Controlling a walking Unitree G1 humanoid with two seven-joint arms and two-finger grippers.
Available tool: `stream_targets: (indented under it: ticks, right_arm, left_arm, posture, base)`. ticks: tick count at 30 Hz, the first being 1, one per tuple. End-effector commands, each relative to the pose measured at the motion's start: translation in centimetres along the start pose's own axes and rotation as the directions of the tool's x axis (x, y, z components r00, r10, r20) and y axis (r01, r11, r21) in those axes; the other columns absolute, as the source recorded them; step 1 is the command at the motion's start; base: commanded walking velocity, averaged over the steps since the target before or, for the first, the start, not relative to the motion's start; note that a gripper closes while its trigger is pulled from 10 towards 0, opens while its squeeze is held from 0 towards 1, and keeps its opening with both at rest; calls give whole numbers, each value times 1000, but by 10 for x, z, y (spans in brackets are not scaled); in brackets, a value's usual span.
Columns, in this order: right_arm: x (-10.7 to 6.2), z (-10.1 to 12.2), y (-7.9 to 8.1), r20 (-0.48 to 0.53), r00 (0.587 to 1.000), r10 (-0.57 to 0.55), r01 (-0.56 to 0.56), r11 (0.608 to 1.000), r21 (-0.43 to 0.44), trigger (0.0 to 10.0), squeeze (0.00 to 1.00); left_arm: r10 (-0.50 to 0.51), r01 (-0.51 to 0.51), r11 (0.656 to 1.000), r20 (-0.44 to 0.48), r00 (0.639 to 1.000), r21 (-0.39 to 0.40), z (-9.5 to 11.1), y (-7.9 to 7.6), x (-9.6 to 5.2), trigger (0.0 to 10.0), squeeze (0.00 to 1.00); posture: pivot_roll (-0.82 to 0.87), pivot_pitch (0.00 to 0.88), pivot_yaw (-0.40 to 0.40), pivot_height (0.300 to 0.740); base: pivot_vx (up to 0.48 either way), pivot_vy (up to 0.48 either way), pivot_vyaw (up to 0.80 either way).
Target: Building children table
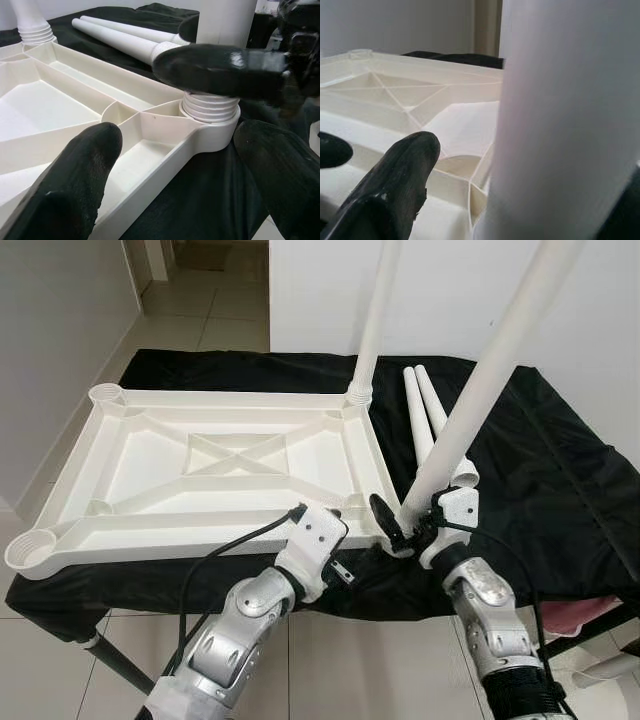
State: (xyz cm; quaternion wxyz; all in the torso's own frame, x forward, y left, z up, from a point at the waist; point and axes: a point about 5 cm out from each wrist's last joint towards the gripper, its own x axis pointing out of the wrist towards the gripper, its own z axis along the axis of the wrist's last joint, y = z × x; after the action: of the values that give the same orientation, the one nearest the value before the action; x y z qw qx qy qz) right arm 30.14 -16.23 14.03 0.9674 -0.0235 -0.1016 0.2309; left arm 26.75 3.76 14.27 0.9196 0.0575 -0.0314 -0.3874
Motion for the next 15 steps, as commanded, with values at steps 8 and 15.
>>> stream_targets:
  ticks: [8, 15]
  right_arm:
    - [-4, -3, -13, -46, 991, 128, -129, 992, -11, 10000, 0]
    - [2, -6, -23, -94, 979, 182, -187, 981, -47, 2824, 0]
  left_arm:
    - [40, -40, 997, 5, 999, 59, 5, 8, 1, 10000, 0]
    - [31, -32, 996, 12, 999, 81, 7, 10, -1, 10000, 0]
  posture:
    - [-7, 34, -15, 740]
    - [6, 27, -4, 740]
  base:
    - [0, 0, 0]
    - [0, 0, 0]
